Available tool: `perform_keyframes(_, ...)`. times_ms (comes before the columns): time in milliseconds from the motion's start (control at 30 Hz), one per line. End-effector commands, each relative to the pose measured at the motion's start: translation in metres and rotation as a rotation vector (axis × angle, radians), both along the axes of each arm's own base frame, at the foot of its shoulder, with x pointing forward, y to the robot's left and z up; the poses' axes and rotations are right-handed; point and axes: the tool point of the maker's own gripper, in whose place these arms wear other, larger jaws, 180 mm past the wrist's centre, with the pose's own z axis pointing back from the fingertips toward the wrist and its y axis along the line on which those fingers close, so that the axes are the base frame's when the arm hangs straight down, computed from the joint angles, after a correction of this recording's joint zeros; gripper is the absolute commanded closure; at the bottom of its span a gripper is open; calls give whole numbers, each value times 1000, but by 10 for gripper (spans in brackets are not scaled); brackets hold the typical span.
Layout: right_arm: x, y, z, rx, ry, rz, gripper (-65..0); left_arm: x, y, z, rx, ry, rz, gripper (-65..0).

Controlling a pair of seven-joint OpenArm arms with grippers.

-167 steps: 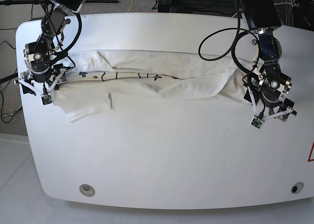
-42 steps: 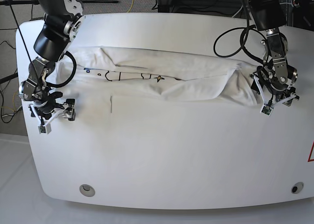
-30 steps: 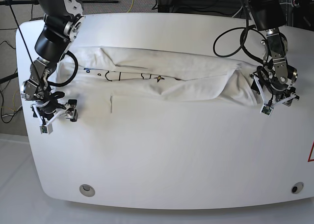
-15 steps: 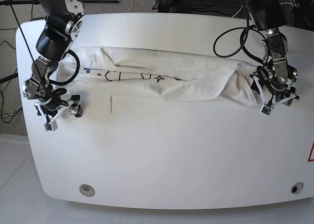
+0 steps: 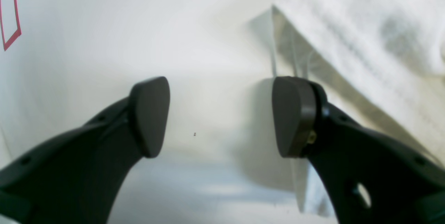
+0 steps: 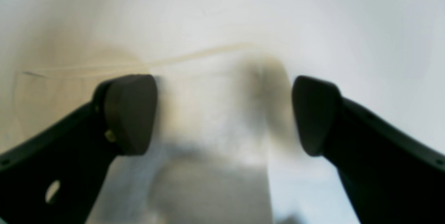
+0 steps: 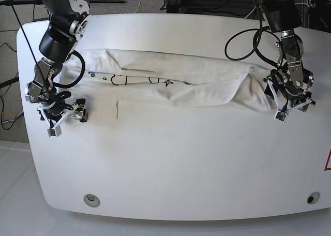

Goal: Fold the T-shirt properly

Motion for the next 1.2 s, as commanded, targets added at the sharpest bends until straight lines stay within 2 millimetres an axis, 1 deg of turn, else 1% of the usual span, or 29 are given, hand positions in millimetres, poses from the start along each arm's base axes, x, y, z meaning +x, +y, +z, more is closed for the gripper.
perform_keyframes(0, 5, -8, 12, -14, -33, -2, -581, 4, 4, 7, 20, -11, 2, -433)
perform_keyframes(133, 3, -7, 10, -9, -30, -3, -543, 4, 4, 7, 20, -11, 2, -433)
perform_keyframes(200, 3, 2, 6, 4, -27, 3, -525, 4, 4, 7, 20, -11, 2, -433)
perform_keyframes(233, 3, 6, 4, 9, -24, 9, -522, 4, 4, 7, 20, -11, 2, -433)
perform_keyframes(367, 3, 12, 2, 18, -21, 13, -520, 4, 4, 7, 20, -11, 2, -433)
perform_keyframes(567, -2, 15, -4, 20, -3, 18, -518, 4, 4, 7, 20, -11, 2, -433)
perform_keyframes(667, -3, 23, -7, 12, 14, 53, -514, 4, 4, 7, 20, -11, 2, -433)
perform_keyframes(733, -2, 29, -8, 3, 21, 78, -494, 4, 4, 7, 20, -11, 2, -433)
perform_keyframes(867, 1, 34, -3, -23, 9, 108, -375, 4, 5, 7, 20, -11, 3, -433)
perform_keyframes(1033, 1, 34, 2, -39, -5, 116, -156, 4, 5, 7, 20, -11, 3, -433)
perform_keyframes(1133, 1, 35, 1, -45, -3, 120, -69, 4, 5, 7, 20, -11, 3, -433)
perform_keyframes(1167, 2, 34, 2, -46, -4, 120, -58, 4, 5, 7, 20, -11, 3, -433)
